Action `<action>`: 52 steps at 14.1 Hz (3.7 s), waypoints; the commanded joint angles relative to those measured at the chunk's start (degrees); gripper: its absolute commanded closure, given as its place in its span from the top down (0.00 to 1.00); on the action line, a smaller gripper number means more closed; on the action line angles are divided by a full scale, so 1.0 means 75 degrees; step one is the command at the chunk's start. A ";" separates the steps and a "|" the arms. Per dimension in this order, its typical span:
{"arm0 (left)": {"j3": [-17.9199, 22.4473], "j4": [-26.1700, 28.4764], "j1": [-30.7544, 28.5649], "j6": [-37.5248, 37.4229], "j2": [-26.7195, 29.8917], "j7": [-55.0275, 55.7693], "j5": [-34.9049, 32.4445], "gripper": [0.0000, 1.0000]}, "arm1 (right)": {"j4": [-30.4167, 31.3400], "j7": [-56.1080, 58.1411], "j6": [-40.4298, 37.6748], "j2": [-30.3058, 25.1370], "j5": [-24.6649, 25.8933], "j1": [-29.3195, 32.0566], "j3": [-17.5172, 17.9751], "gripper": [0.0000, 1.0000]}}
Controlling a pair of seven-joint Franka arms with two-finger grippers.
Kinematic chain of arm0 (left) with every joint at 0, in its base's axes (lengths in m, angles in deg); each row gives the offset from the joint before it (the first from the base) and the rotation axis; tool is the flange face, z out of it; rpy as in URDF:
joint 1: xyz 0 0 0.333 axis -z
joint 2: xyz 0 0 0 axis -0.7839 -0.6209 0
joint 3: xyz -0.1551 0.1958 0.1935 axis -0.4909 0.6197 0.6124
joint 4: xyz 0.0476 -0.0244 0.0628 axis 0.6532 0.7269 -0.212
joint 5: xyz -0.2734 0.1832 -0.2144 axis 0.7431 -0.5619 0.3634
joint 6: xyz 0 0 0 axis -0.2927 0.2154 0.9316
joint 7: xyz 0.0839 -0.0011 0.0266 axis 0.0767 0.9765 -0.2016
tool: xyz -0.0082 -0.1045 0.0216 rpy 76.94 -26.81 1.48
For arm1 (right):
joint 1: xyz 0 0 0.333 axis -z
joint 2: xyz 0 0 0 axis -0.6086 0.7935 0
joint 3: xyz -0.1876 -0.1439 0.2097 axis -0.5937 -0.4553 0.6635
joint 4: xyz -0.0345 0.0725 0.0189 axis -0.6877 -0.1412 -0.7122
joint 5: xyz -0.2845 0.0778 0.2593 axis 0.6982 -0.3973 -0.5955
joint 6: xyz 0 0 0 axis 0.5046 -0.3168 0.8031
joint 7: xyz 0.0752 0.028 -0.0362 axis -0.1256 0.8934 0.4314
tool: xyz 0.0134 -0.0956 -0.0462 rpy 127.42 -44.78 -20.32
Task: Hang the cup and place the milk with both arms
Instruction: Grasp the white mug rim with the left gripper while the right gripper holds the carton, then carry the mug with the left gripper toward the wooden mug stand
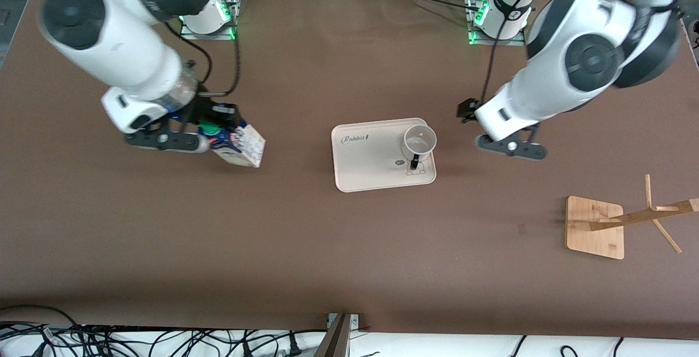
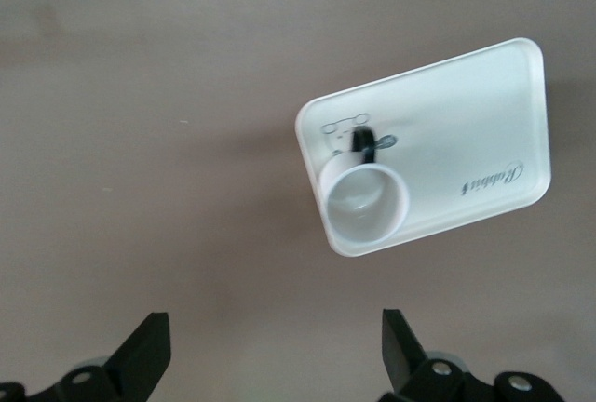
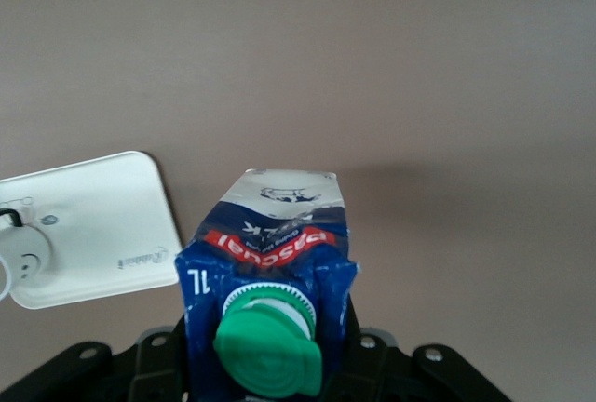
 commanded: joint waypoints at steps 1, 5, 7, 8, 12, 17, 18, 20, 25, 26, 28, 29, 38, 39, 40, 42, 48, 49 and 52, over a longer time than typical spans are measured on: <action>-0.0257 -0.0096 0.0634 0.0693 -0.0905 0.1194 -0.0210 1.00 | 0.0116 0.0753 -0.0255 -0.0213 0.0170 0.0649 0.0142 0.58; -0.0256 -0.0061 0.1712 0.1493 -0.1867 0.2342 -0.1786 1.00 | 0.0233 0.1482 -0.0360 -0.0330 0.0429 0.1200 0.0165 0.58; -0.0268 -0.0026 0.2078 0.1656 -0.2278 0.2743 -0.3192 1.00 | 0.0234 0.1890 -0.0407 -0.0342 0.0440 0.1411 0.0166 0.58; -0.0291 0.0067 0.2079 0.1831 -0.2338 0.2697 -0.3581 1.00 | 0.0234 0.2125 -0.0442 -0.0365 0.0452 0.1552 0.0166 0.58; -0.0291 0.0804 0.2009 0.2230 -0.2374 0.2696 -0.3703 1.00 | 0.0490 0.3144 -0.0431 -0.0599 0.0756 0.1985 0.0177 0.58; -0.0315 0.1438 0.1914 0.2359 -0.2326 0.2942 -0.3667 0.95 | 0.0959 0.3416 -0.0419 -0.0880 0.0886 0.2174 0.0177 0.58; -0.0315 0.1451 0.1903 0.2522 -0.2350 0.2955 -0.3667 0.55 | 0.1088 0.3393 -0.0384 -0.0939 0.0886 0.2197 0.0177 0.59; -0.0315 0.1428 0.1868 0.2583 -0.2420 0.2873 -0.3667 0.07 | 0.1287 0.3405 -0.0349 -0.0963 0.0978 0.2209 0.0189 0.59; -0.0303 0.1369 0.1868 0.2571 -0.2432 0.2943 -0.3644 0.00 | 0.2037 0.3405 -0.0010 -0.1185 0.1179 0.2209 0.0224 0.59; -0.0303 0.1369 0.1868 0.2583 -0.2432 0.2943 -0.3644 0.00 | 0.2201 0.3393 0.0072 -0.1220 0.1179 0.2209 0.0224 0.59; -0.0292 0.1322 0.1833 0.2594 -0.2455 0.2978 -0.3562 0.00 | 0.2494 0.3393 0.0294 -0.1267 0.1167 0.2209 0.0224 0.59; -0.0292 0.1241 0.1844 0.2583 -0.2456 0.2978 -0.3492 0.00 | 0.2623 0.3370 0.0377 -0.1268 0.1167 0.2209 0.0224 0.59; -0.0256 0.0607 0.1657 0.2501 -0.2362 0.3002 -0.2226 0.00 | 0.4309 0.3252 0.1957 -0.1571 0.1108 0.2209 0.0341 0.59; -0.0268 0.0561 0.1518 0.2501 -0.2304 0.3013 -0.2214 0.00 | 0.4544 0.3252 0.2180 -0.1607 0.1108 0.2209 0.0341 0.59; -0.0268 0.0491 0.1377 0.2443 -0.2164 0.3013 -0.2214 0.00 | 0.4732 0.3252 0.2333 -0.1619 0.1097 0.2209 0.0341 0.59; -0.0338 0.0397 0.0956 0.2057 -0.1708 0.2908 -0.1959 0.00 | 0.5142 0.3252 0.2731 -0.1666 0.1073 0.2209 0.0341 0.59; -0.0303 -0.1641 -0.0122 -0.0193 -0.1389 0.1084 -0.1453 0.00 | 0.5987 0.3275 0.3413 -0.1783 0.1073 0.2209 0.0353 0.59; -0.0303 -0.1770 -0.0333 -0.0299 -0.1378 0.0639 -0.1511 0.00 | 0.5999 0.3322 0.3413 -0.1783 0.1073 0.2209 0.0365 0.59; -0.0303 -0.2262 -0.1188 -0.0674 -0.1342 -0.0732 -0.1418 0.00 | 0.6116 0.3381 0.3425 -0.1748 0.1050 0.2209 0.0470 0.59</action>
